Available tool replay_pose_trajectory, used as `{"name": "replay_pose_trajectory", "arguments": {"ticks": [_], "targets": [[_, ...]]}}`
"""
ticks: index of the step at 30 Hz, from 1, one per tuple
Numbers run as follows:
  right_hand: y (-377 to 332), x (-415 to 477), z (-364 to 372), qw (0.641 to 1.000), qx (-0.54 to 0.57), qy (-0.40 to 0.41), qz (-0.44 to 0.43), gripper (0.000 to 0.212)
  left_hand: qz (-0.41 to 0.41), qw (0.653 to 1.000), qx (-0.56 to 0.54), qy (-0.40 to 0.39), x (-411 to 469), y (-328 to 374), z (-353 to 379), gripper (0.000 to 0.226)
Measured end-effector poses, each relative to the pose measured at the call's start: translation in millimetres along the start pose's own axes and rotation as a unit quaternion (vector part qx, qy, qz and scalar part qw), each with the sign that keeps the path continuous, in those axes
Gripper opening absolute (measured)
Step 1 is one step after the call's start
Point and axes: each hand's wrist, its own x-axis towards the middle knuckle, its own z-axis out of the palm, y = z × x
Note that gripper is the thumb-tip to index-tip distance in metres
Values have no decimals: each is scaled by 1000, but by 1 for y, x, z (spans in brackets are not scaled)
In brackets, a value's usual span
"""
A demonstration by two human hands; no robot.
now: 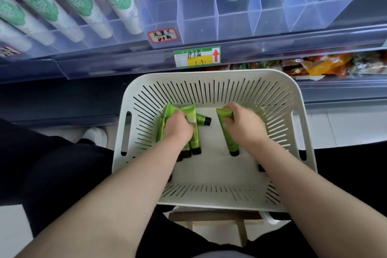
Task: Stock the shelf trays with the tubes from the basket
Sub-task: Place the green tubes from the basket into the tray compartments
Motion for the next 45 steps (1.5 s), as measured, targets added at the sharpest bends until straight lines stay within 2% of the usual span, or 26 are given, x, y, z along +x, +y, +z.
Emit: {"name": "replay_pose_trajectory", "arguments": {"ticks": [5, 8, 12, 13, 16, 18, 21, 24, 26, 31, 35, 39, 43, 45], "targets": [[0, -2, -7, 1000, 27, 7, -9, 28, -50, 998, 29, 19, 7, 14, 9, 67], [-1, -1, -7, 999, 43, 9, -13, 28, -46, 995, 73, 41, 10, 13, 13, 70], [-4, -3, -6, 999, 39, 2, -30, 26, -61, 995, 64, 34, 13, 15, 13, 73], [-4, -4, -6, 999, 38, 1, -32, 26, -62, 996, 61, 25, 13, 16, 11, 69], [-5, -6, -9, 999, 34, -2, -34, 26, -42, 995, 93, -16, 9, 16, 8, 30], [-6, -6, -13, 999, 30, -3, -34, 24, -32, 997, 74, -19, 3, 14, 8, 21], [-11, -7, -21, 999, 20, 6, -43, 21, 12, 1000, -22, -8, -10, 10, 5, 19], [-16, -13, -31, 998, -4, 18, -59, 22, 80, 992, -95, 19, -31, 8, -8, 29], [-19, -20, -38, 997, -16, 31, -68, 22, 122, 985, -113, 43, -47, 9, -23, 31], [-35, -39, -72, 993, -35, 69, -86, 25, 213, 965, -130, 83, -79, 24, -68, 15], [-61, -46, -121, 981, -45, 144, -123, 27, 280, 931, -146, 183, -98, 53, -115, 21], [-89, -48, -171, 957, -29, 238, -162, 27, 341, 889, -185, 244, -111, 88, -166, 18], [-112, -44, -208, 931, -11, 308, -194, 30, 360, 859, -205, 301, -113, 121, -211, 16], [-118, -40, -220, 920, -5, 332, -209, 29, 353, 859, -190, 320, -107, 135, -227, 18]]}}
